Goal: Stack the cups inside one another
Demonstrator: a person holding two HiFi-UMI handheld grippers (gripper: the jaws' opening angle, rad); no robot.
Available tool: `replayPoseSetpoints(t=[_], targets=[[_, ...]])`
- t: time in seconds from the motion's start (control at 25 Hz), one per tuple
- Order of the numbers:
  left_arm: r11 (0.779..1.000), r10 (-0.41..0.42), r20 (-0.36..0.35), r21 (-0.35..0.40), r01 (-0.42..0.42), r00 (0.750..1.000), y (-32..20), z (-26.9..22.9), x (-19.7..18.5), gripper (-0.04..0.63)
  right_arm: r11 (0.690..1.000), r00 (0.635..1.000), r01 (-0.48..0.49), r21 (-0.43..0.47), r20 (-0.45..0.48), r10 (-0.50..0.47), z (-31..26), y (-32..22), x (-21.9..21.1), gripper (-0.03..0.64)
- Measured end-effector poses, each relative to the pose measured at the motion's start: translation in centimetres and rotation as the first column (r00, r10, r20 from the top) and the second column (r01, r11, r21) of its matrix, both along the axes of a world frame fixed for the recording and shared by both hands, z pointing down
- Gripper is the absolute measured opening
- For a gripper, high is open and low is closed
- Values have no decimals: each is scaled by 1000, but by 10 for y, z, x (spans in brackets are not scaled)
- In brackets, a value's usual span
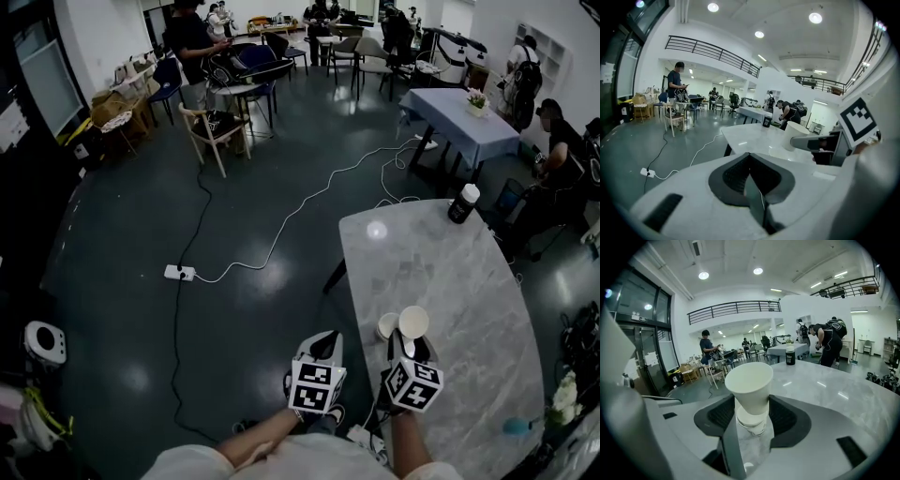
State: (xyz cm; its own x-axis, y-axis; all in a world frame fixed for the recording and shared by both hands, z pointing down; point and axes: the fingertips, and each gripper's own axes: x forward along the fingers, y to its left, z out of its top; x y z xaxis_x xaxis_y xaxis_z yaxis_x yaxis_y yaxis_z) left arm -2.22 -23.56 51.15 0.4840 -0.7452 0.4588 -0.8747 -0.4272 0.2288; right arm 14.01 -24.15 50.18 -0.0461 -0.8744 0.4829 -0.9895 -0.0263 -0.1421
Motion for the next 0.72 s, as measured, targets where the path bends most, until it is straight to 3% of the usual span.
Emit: replayPoseSetpoints(t=[0.72], targets=[[994,-59,9,-89,60,998,1,38,-2,-5,994,996,84,-74,22,-82,35,-11,-13,212]])
